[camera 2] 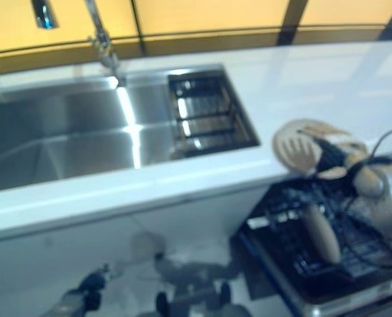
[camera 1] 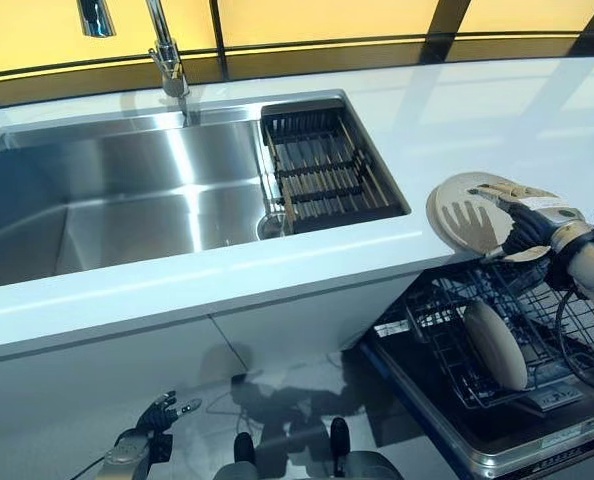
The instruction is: Take plates into dishwasher
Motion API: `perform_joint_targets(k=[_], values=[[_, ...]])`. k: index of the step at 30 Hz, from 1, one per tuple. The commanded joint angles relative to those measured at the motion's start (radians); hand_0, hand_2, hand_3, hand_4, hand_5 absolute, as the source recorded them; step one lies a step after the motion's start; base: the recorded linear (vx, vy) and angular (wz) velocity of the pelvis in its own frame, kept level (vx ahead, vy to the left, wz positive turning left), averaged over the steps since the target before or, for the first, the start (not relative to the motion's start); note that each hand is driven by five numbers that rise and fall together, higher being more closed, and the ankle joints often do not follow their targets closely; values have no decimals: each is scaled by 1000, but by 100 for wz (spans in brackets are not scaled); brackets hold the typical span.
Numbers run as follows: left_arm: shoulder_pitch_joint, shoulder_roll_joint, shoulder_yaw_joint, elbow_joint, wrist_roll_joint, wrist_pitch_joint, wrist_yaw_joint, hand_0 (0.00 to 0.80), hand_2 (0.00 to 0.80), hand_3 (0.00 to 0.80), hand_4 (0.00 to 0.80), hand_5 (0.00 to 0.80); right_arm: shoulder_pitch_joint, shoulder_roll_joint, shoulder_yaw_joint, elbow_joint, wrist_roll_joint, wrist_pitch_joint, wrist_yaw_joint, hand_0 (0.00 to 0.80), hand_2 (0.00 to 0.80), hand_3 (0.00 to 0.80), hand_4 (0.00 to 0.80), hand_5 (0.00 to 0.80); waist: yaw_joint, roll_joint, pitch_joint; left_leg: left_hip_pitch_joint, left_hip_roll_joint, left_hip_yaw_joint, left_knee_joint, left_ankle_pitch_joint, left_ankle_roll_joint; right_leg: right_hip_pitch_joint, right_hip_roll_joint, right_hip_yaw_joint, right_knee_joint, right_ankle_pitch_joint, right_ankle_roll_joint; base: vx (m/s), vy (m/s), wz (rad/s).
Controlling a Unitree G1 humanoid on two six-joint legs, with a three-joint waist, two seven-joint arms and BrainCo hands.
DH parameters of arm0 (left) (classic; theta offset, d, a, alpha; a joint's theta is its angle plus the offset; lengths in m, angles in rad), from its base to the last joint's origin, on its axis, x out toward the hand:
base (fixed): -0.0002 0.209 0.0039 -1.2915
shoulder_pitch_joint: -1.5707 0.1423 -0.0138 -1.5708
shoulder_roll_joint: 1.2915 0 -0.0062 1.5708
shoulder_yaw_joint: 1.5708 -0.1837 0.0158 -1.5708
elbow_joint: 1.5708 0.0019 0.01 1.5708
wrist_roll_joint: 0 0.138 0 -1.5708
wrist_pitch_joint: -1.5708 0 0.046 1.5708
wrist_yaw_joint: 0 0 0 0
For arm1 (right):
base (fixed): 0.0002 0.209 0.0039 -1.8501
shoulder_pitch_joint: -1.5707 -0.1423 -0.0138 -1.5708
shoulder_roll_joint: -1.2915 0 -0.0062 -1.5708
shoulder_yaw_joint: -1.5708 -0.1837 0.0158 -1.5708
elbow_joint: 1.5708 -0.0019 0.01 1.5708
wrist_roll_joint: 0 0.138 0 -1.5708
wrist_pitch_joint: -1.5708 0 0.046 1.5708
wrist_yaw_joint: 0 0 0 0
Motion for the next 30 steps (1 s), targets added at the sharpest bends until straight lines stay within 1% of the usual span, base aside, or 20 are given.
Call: perform_joint_targets(k=[1,3,5,10,13,16,18,23,30], values=[[-24,42,23,-1,-5,-46,-4,0,0,0,0,0,35,-72,-60,-32,-138,-75,-125,0,0,0,0,0,6,-25,-24,51,-18,-5,9,-72,42,23,-35,-12,5,-1,87,-8,4,-8],[-21,44,25,-1,-7,-47,-4,0,0,0,0,0,75,-69,-85,-38,-187,-98,-167,0,0,0,0,0,2,-25,-22,49,-18,-4,10,-73,43,21,-34,-10,5,-1,88,-8,4,-7],[-16,43,30,0,-12,-54,-3,0,0,0,0,0,119,-61,-113,-48,-221,-100,-193,0,0,0,0,0,-3,-23,-19,47,-19,-3,11,-73,44,18,-33,-6,5,1,89,-10,2,-2],[3,36,45,4,-14,-72,-5,0,0,0,0,0,212,-29,-168,-47,-241,-84,-276,0,0,0,0,0,-13,-18,-15,44,-20,3,11,-74,46,13,-32,-2,5,2,89,-2,4,-1],[9,31,49,1,-15,-75,-1,0,0,0,0,0,259,-4,-199,-31,-263,-85,-330,0,0,0,0,0,-17,-16,-16,43,-20,5,11,-75,47,12,-31,0,5,1,90,0,0,0],[19,28,57,2,-8,-83,-7,0,0,0,0,0,306,21,-233,4,-254,-56,-399,0,0,0,0,0,-22,-14,-16,42,-21,7,13,-77,49,9,-30,1,5,2,91,0,0,0],[22,30,59,4,-10,-88,-11,0,0,0,0,0,318,32,-243,31,-245,-56,-427,0,0,0,0,0,-24,-14,-17,43,-22,8,14,-80,50,9,-30,3,5,2,92,0,0,0],[18,28,51,4,-13,-93,-8,0,0,0,0,0,320,47,-248,73,-182,-23,-491,0,0,0,0,0,-29,-10,-21,44,-23,13,16,-84,53,8,-28,9,5,0,92,0,0,0],[7,16,34,8,-14,-84,10,0,0,0,0,0,292,67,-221,100,-145,-5,-513,0,0,0,0,0,-29,-4,-29,46,-24,13,18,-85,52,10,-28,11,5,-2,90,0,0,0]])
